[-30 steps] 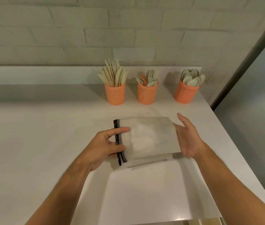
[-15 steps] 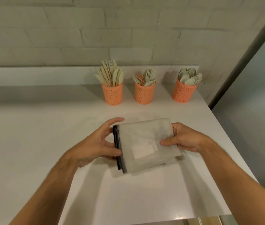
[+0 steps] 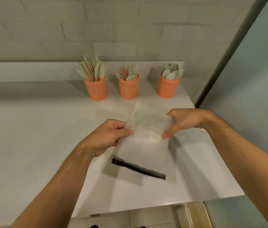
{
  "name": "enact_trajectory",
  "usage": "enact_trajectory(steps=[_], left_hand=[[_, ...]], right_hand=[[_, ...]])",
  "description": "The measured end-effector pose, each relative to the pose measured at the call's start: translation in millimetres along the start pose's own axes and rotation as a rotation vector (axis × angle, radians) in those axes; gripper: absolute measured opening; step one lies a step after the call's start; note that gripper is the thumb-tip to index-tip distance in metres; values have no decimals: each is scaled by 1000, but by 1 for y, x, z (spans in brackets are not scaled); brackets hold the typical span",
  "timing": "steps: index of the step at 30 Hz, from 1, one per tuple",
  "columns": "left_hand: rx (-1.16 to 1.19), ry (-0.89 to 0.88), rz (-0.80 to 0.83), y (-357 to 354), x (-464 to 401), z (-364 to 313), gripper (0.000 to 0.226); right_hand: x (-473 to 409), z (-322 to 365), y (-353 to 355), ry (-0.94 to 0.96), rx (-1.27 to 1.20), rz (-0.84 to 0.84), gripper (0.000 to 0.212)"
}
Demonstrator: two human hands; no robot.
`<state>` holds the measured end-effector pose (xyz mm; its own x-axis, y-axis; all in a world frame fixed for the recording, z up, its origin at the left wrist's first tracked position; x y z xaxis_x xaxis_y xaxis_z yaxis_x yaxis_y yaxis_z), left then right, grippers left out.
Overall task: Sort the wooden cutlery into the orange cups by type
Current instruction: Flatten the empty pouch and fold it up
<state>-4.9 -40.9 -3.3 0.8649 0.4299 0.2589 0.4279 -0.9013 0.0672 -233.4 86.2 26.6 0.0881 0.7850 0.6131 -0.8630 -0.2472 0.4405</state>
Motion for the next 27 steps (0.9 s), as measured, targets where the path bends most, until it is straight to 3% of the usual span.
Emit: enact_trajectory(steps=[3,5,8,13,18,22,25,27], left_hand=[[-18,-13,3,-7,13,5,21],[1,-12,112,-10,22,1,34],[137,-58,215,-12,31,-21,58],[43,-82,470,-23,46,-60,54],[-262,-97,432,-38,50,-59,47],[-252,-75,366,-34,64,-45,52],[-223,-114,331,-23,78,-37,56],[-212,-150,328,-21,85,-31,65]], right_hand=[[6,-16,6,80,-190,-103,37],[11,-15,9,126,-256,-103,38],[16,-6,7,149,-140,-26,24],[34,18,-5,187,10,3,23],[48,20,-30,252,-84,-61,24],[63,3,-59,131,-13,-39,42],[76,-17,-75,8,154,-47,36],[85,-29,-82,15,53,-101,28]])
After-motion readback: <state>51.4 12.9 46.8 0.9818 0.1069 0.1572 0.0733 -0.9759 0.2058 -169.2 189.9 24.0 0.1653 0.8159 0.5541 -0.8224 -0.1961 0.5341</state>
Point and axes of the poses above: each hand's wrist, its own x-axis away from the middle knuckle, its own y-axis out of the back of the hand, z = x × y, the point moved 2 cm from there along -x, towards the middle knuckle, and after that the axes turned 4 degrees about -y, right-handed, at the moved point
